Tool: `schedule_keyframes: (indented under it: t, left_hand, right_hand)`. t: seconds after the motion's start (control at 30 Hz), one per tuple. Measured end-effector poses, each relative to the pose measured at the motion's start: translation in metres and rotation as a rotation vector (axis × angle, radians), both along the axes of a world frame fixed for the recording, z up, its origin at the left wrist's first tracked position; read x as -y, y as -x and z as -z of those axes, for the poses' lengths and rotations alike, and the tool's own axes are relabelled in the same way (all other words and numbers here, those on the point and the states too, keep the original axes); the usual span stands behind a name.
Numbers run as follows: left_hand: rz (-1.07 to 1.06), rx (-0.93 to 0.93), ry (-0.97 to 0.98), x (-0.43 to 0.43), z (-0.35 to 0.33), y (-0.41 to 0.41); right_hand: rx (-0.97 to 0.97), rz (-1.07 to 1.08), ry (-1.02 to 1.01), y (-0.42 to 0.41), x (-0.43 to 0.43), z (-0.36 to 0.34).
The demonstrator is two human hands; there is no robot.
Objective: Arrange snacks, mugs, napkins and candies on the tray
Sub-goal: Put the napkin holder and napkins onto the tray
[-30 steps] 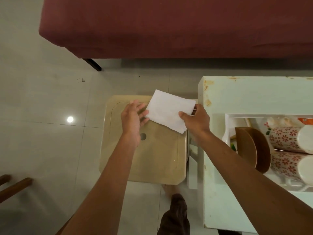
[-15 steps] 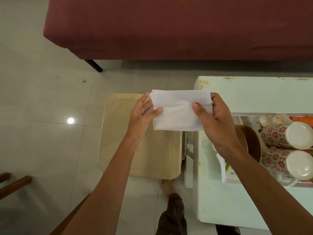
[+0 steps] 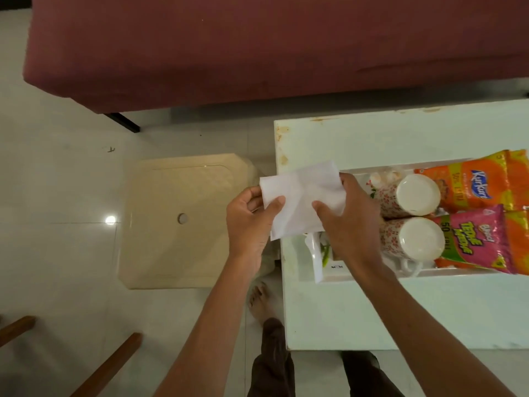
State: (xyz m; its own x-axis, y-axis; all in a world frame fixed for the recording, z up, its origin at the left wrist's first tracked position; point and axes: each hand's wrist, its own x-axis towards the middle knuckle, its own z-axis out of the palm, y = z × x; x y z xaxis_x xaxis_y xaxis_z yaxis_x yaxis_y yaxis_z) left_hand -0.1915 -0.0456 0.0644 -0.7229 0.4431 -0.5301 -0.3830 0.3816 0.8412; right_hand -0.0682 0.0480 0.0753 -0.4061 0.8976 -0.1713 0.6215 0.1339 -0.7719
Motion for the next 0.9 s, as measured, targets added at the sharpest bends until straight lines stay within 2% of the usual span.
schedule_keyframes:
  t: [0.17,0.27,0.37,0.47,0.53,0.67,0.9]
  left_hand:
    - [-0.071,-0.024,0.044,-0.013,-0.011,-0.031]
    - [-0.062,0.010,0.075,-0.018,-0.022,-0.043]
    - [0.055,0.111,0.011,-0.020,-0.035,-0.056]
    - [0.247,0.010,0.019,-0.018,-0.043,-0.063]
    - [0.277,0.015,-0.003,-0.018,-0.044,-0.066]
    - [0.275,0.062,-0.043,-0.023,-0.040,-0.071]
    - [0.086,0.252,-0.092,-0.037,-0.026,-0.083]
  right_hand:
    - [0.003,-0.016,-0.122,-0.018,0.008,-0.003]
    - [-0.003,-0.079,-0.078,-0.025,0.018,-0.004]
    - [-0.043,-0.191,-0.013,-0.036,0.027,-0.002]
    - [-0.061,-0.217,0.017,-0.049,0.029,0.000]
    - [-0.047,-0.216,0.006,-0.056,0.028,0.001]
    - [-0.015,-0.118,-0.104,-0.066,0.025,0.001]
    - [0.071,0.099,-0.140,-0.075,0.013,0.004]
